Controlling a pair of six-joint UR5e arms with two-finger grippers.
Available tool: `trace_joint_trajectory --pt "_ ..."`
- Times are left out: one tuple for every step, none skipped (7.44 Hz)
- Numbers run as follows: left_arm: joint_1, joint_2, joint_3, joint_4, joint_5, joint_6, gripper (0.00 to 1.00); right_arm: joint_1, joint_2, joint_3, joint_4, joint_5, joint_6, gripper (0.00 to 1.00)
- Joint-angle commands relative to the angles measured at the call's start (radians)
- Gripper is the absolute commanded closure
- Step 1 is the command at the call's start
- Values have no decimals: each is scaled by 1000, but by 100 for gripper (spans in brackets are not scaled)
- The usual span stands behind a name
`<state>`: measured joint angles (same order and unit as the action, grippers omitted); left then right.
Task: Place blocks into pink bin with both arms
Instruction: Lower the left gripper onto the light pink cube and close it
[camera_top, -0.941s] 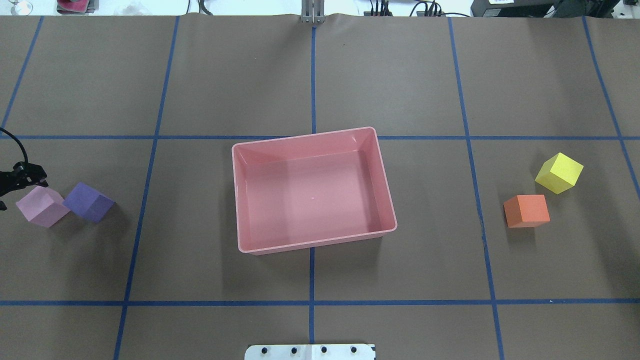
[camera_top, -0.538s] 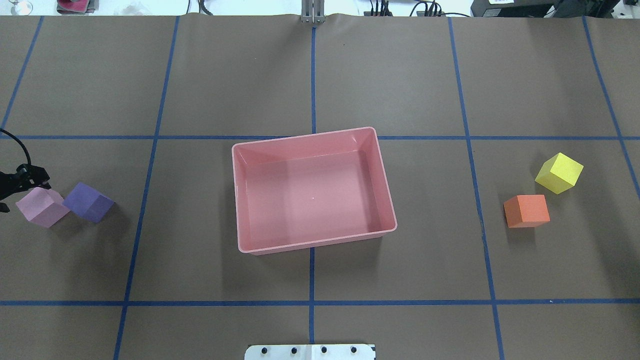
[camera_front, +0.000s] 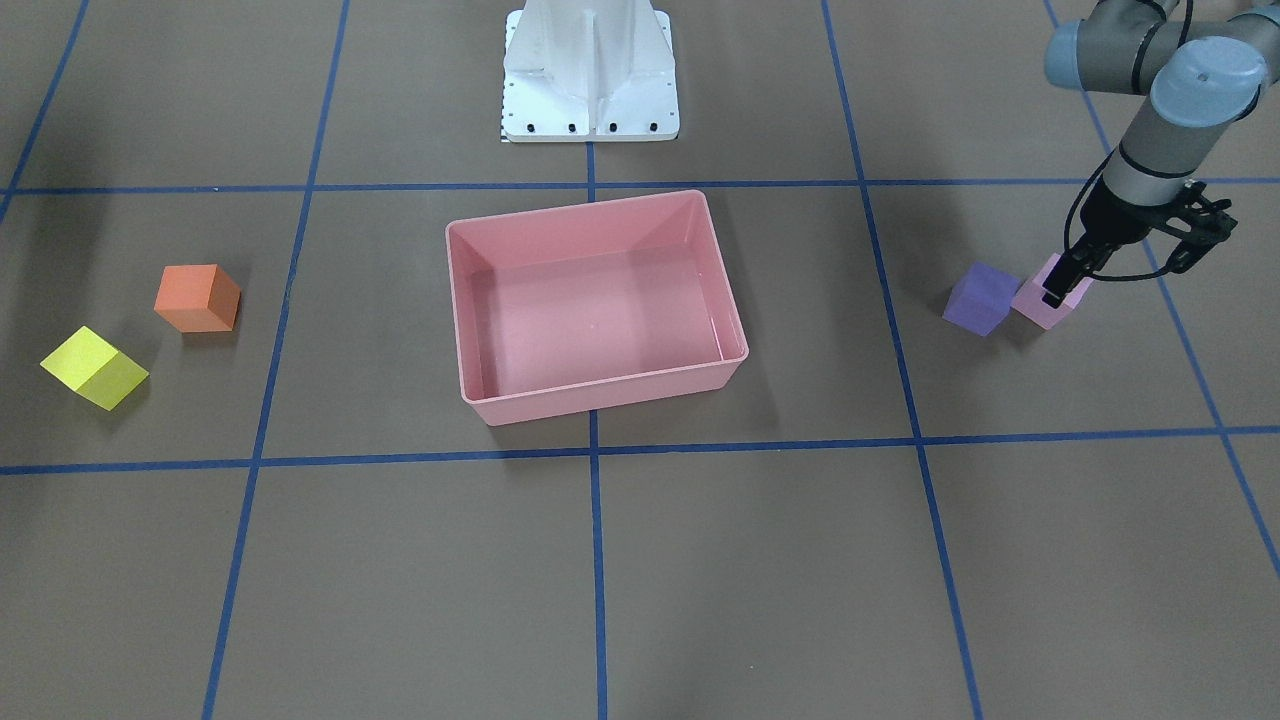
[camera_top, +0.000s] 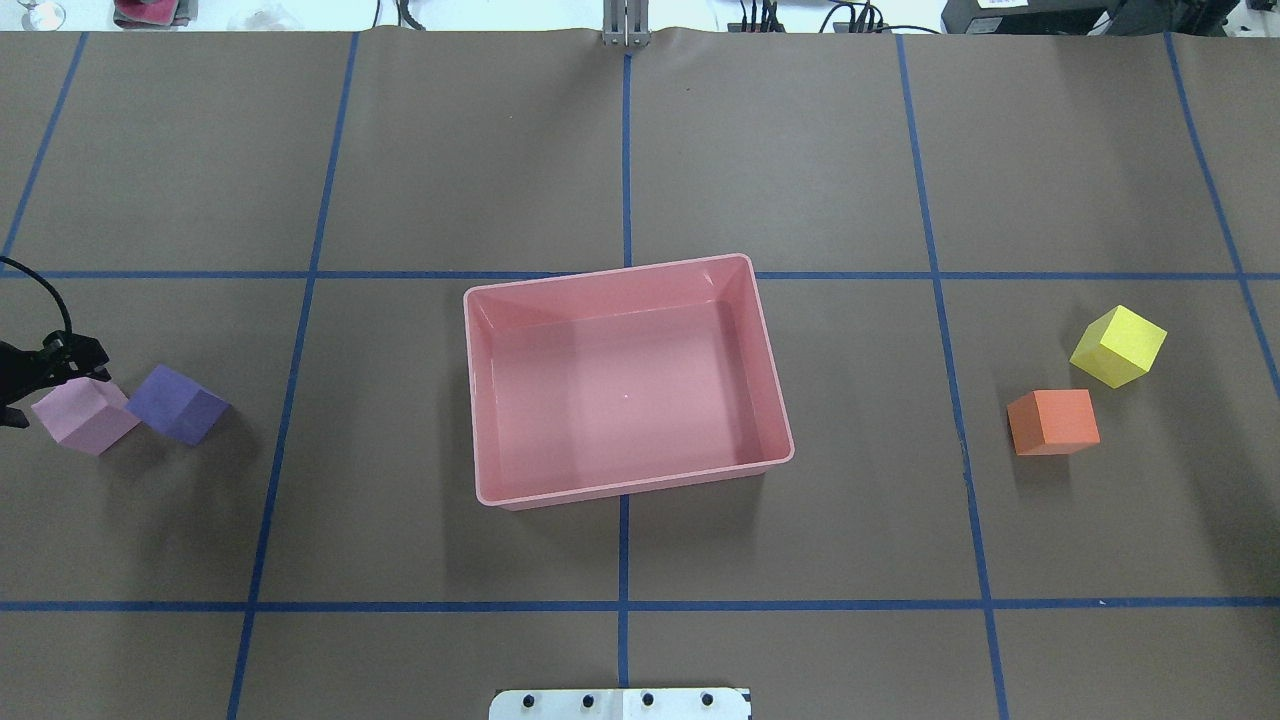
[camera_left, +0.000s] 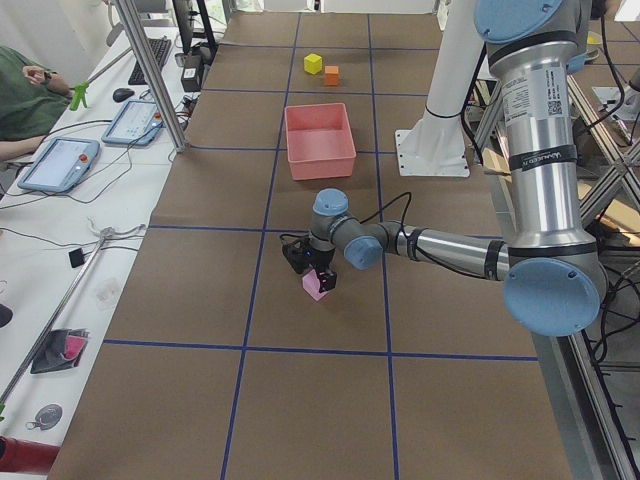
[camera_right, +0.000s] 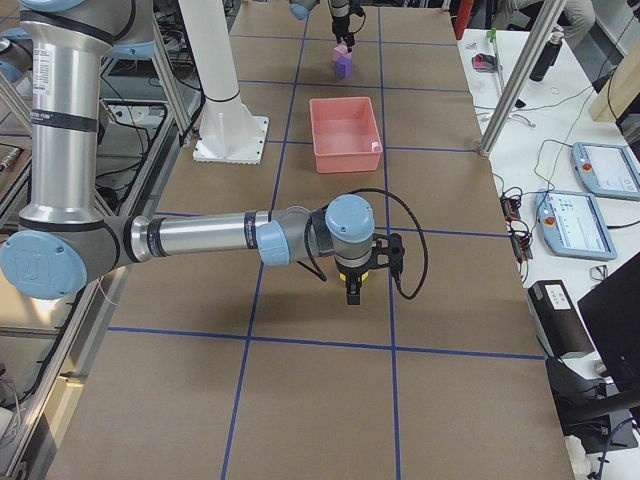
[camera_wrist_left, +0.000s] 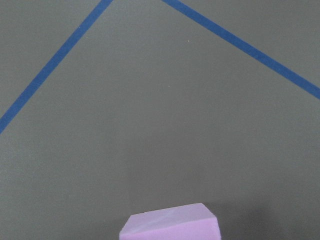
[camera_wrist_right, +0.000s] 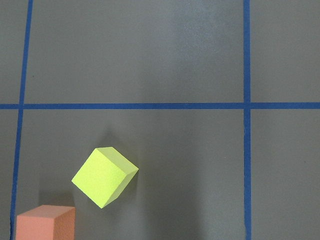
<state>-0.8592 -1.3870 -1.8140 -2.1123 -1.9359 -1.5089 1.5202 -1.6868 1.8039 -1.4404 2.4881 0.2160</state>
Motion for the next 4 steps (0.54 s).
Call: trace_joint_trajectory --pt "12 -3 7 0 0 1 1 0 -1 0 0 0 0 0" --pt "29 -4 13 0 -2 -1 1 0 -2 0 0 0 0 0" --pt "43 -4 15 2 -2 -1 1 0 -4 2 0 0 0 0" --pt "52 -4 16 2 -2 -2 1 0 -4 2 0 0 0 0"
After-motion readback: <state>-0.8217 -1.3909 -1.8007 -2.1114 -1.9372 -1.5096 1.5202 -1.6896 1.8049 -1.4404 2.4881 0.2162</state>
